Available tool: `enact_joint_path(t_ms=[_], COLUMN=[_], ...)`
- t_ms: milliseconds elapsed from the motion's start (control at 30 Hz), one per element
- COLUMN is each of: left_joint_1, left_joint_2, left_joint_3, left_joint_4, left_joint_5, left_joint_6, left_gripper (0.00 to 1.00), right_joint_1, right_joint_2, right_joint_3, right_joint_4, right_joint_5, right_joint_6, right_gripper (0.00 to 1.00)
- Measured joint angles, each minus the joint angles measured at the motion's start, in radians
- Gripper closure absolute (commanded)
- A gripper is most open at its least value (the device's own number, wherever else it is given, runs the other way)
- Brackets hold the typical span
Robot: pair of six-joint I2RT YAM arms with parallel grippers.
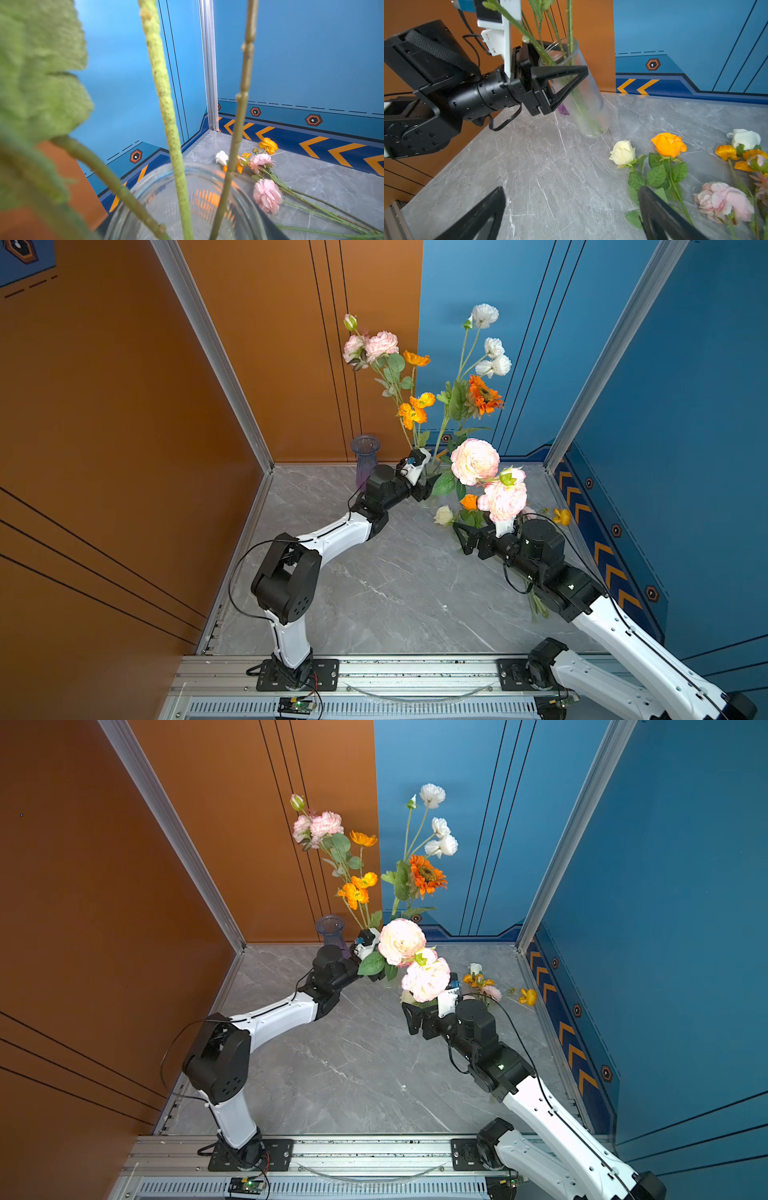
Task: Arrange the flowers into the vase
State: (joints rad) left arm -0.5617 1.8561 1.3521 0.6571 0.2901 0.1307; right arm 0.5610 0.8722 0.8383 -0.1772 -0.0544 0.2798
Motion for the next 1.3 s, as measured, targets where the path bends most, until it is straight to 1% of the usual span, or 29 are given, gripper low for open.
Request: enact_joint_path(t_ms=[233,367,500,733,1033,1233,1300], left_joint_1=[0.029,0.058,0.085,0.109,0.110,0.110,0.110], left_joint_2=[0.185,0.285,0.355,0.442,0.526,0.552,0.559], left_joint_3=[0.179,0.274,0.335,0.430,0.537,0.554,0.554], left_joint_4=[-0.027,-0.063,-0.087,-0.110,-0.116,-0.134,-0.131], left_joint_5=[-0.006,-0.015,-0.026,-0.051,-0.074,-0.101,-0.107], left_joint_6=[0.013,0.015,0.016,0.010,-0.004,-0.005,-0.008], left_gripper=[0.71,0.72,0.72,0.72,0.72,0.70,0.68], right_joint_1=[-0.036,-0.046,-0.048,-0.058,-0.058,-0.064,-0.064], right_joint_2=[0.057,0.061,0.054,0.012,-0.014,-0.054,-0.059], right_joint_3=[0.034,0.036,0.034,0.011,-0.005,-0.021,-0.023], right_joint_4=[-0.038,-0.055,-0.071,-0.093,-0.124,-0.131,-0.133], right_joint_5=[-0.054,-0.074,-0.079,-0.077,-0.075,-0.072,-0.069], right_joint_6=[0.010,0.011,0.018,0.029,0.033,0.036,0.036], right_gripper=[0.00,0.00,0.00,0.00,0.00,0.00,0.00])
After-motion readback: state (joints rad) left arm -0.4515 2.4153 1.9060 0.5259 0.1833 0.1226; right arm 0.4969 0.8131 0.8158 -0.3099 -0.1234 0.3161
